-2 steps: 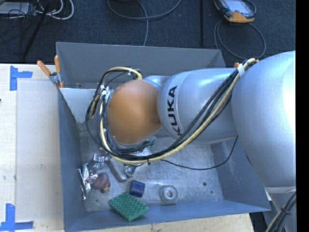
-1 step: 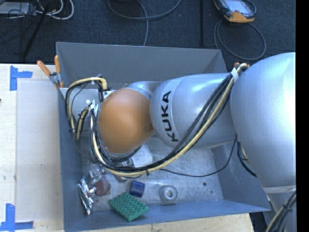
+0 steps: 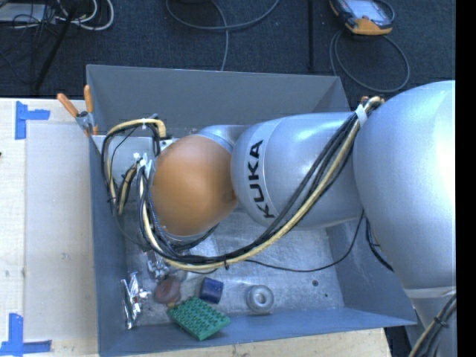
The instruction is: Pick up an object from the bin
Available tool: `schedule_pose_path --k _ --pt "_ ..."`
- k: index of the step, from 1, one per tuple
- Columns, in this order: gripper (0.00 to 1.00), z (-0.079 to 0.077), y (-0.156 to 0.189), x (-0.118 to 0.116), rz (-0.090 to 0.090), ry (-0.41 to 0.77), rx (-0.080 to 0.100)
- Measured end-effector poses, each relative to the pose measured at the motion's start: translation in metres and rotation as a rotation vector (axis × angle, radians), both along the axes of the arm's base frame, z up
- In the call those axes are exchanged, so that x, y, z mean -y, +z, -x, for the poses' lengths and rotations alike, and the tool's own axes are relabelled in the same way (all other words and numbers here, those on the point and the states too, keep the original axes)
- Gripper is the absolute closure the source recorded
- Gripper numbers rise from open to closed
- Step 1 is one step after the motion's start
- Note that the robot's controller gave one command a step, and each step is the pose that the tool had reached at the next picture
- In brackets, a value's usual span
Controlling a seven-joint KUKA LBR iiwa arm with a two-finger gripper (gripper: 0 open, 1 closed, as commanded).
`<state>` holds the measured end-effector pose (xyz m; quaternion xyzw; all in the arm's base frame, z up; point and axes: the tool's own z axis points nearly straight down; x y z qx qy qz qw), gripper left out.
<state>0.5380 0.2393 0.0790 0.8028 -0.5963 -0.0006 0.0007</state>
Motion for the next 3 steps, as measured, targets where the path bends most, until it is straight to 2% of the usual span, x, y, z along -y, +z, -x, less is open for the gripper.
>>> schedule_pose_path --k 1,2,3 --pt "1.00 0.007 0.182 0.000 -0.005 -0.054 0.008" --pt "1.00 0.049 0.075 0.000 0.003 -0.283 -0.007" --pt "1.00 0.031 0.261 0.015 -0.006 -0.317 0.009"
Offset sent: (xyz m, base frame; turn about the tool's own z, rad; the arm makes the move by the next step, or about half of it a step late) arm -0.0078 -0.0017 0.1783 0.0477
